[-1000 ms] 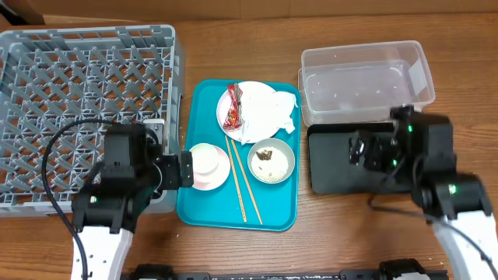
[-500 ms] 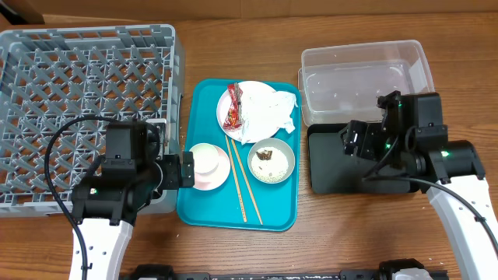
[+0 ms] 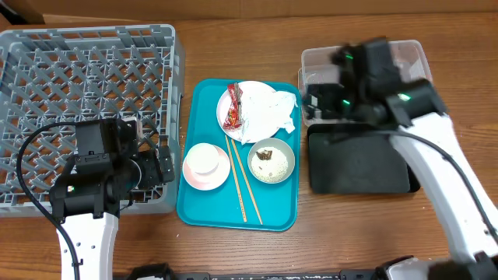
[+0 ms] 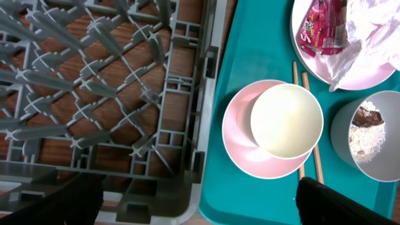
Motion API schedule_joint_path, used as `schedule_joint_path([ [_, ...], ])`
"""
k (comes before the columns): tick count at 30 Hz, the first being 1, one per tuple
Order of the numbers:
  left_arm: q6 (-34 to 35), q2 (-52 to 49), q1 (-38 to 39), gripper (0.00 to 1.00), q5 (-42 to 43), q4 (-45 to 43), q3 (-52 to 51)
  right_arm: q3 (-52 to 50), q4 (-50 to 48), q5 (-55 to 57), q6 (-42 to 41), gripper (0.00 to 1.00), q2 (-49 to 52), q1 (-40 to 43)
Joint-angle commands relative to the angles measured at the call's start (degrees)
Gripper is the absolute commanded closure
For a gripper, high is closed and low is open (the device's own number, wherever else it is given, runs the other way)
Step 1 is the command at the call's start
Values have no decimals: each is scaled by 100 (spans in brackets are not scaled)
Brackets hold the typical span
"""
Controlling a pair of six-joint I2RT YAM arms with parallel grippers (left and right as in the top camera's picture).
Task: Sort waste into correct bins and load items into the dishwasher
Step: 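Move right gripper to the white plate and grasp the red wrapper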
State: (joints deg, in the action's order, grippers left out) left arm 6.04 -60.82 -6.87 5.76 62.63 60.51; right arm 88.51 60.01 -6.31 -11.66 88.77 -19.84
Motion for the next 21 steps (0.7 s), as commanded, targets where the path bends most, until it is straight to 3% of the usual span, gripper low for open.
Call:
schedule_joint_path([
  [1,17,-26,-28,0,2,0,151,455,-476,538,144,3,525,-476],
  [13,17,-26,-26,0,2,-4,151,452,-1823,542,72,7,2326,-1436],
  [21,17,-26,-26,0,4,15,149,452,-2142,713,-632,13,3180,-1696],
])
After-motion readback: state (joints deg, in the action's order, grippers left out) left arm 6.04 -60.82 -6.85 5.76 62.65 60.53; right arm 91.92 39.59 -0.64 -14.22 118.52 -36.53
